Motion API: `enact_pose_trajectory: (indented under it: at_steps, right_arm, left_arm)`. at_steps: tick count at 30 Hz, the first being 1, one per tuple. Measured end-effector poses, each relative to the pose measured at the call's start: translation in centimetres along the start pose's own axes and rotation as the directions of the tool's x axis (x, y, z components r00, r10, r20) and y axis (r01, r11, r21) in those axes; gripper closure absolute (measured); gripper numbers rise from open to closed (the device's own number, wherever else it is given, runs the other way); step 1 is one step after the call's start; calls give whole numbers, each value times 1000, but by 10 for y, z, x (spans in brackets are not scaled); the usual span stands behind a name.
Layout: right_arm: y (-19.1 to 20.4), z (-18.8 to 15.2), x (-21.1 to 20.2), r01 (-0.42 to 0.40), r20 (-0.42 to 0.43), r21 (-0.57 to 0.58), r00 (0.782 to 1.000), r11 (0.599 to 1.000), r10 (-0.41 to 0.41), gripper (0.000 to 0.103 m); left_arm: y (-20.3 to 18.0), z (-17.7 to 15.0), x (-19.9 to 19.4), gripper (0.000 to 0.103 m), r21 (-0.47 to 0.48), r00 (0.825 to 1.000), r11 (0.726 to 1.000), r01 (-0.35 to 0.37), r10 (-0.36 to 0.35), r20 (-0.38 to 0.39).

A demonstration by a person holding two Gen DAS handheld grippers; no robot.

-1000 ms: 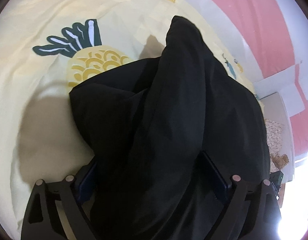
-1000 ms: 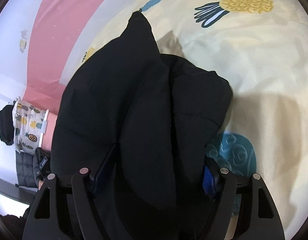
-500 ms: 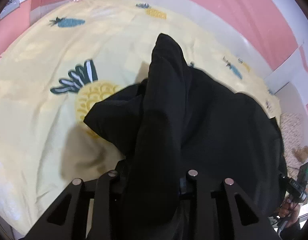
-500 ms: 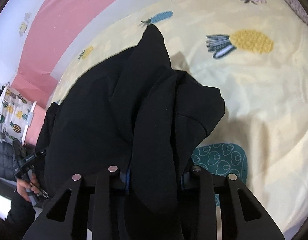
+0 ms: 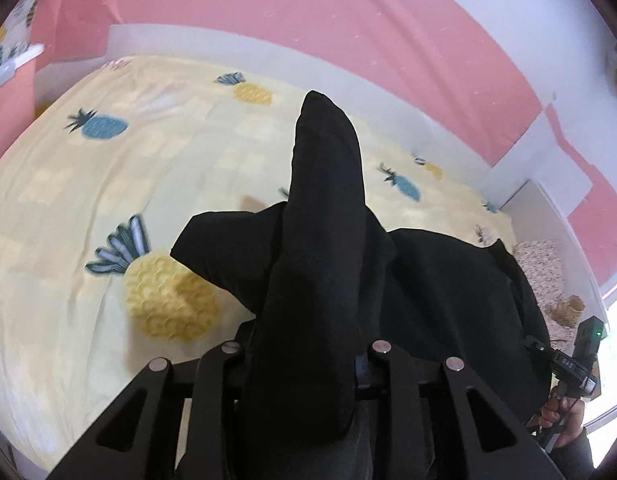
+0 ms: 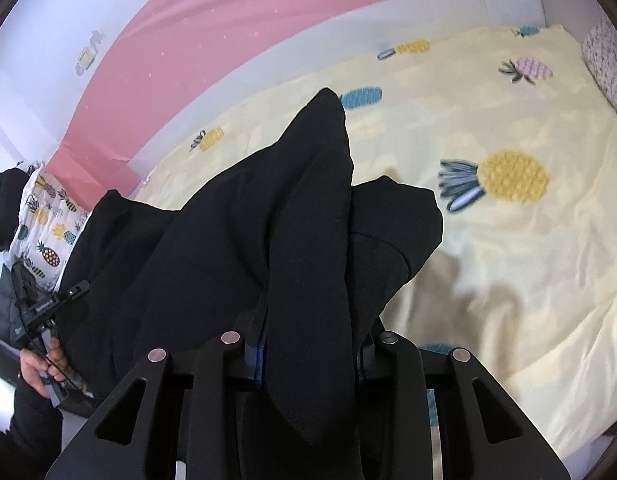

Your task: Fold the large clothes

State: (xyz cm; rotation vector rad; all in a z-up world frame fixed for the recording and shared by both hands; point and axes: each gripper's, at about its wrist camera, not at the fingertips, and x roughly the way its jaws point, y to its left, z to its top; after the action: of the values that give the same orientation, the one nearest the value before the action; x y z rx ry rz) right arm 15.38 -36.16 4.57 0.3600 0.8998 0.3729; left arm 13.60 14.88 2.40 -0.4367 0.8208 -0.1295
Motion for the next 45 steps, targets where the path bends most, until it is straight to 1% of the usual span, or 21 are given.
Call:
enact_pose_trajectory:
  at_steps: [3,5,7,11,19,23,28,32,34,36,38,39,40,42,43,44,45]
  right_arm:
    - [-6,17,-9,15,28,-4,999,1000,-15,72]
    - [-19,29,-17,32,45,-9,998,999,-31,72]
    - [-25,37,-19,51,65,-12,997,999,-50,72]
    - [-42,67,-27,91,96,-18,991,996,-89,72]
    - [-90,131,-41,150,180,12,972,989,-150,72]
    - [-124,153,-36,176,209,39,961,984,-180,72]
    - [-170,163,-16,194,205,91,956,977,-209,72]
    - [-214,159,19,219,142,141,961,966,-238,72]
    - [-232,150,39,246,88,160,961,956,-263,71]
    - [-250,141,52,260,57,197,959,945,-276,69]
    - [-269,131,60,251,41,252,962,935,-269,65]
    - [-274,127,63,246,37,264,964,933,-265,61]
    - [-276,124,66,247,34,267,964,931,-265,57]
    - [-278,122,71,268,26,263,958,927,-285,54]
    - [-279,121,72,274,24,271,956,923,-291,50]
    - [-281,120,72,284,19,279,954,917,-301,49]
    - [-283,120,73,295,9,287,951,912,-310,44]
  left_arm:
    - [-17,15,6,74,16,1000,1000,26,-26,3]
    - [-30,23,17,75,25,999,999,45,-45,2]
    - [-47,32,28,75,36,998,997,67,-67,2]
    - [-82,56,50,75,40,993,992,119,-119,2]
    - [-159,93,96,75,91,981,978,190,-192,13]
    - [-192,102,128,75,124,976,969,214,-217,10]
    - [-216,98,177,75,143,975,965,222,-223,-8]
    - [-210,73,224,75,108,977,972,210,-205,-58]
    - [-200,56,245,74,92,980,979,182,-174,-93]
    - [-183,42,258,74,57,984,987,148,-142,-104]
    - [-156,32,269,72,-23,981,990,140,-142,-129]
    - [-146,26,273,70,-52,976,986,156,-162,-143]
    - [-142,21,276,69,-55,976,986,157,-164,-147]
    - [-146,16,274,67,-17,980,989,145,-146,-133]
    - [-149,16,274,66,-7,982,990,138,-138,-129]
    - [-150,15,275,63,-7,982,991,134,-134,-130]
    - [-149,15,276,59,-14,982,991,132,-133,-135]
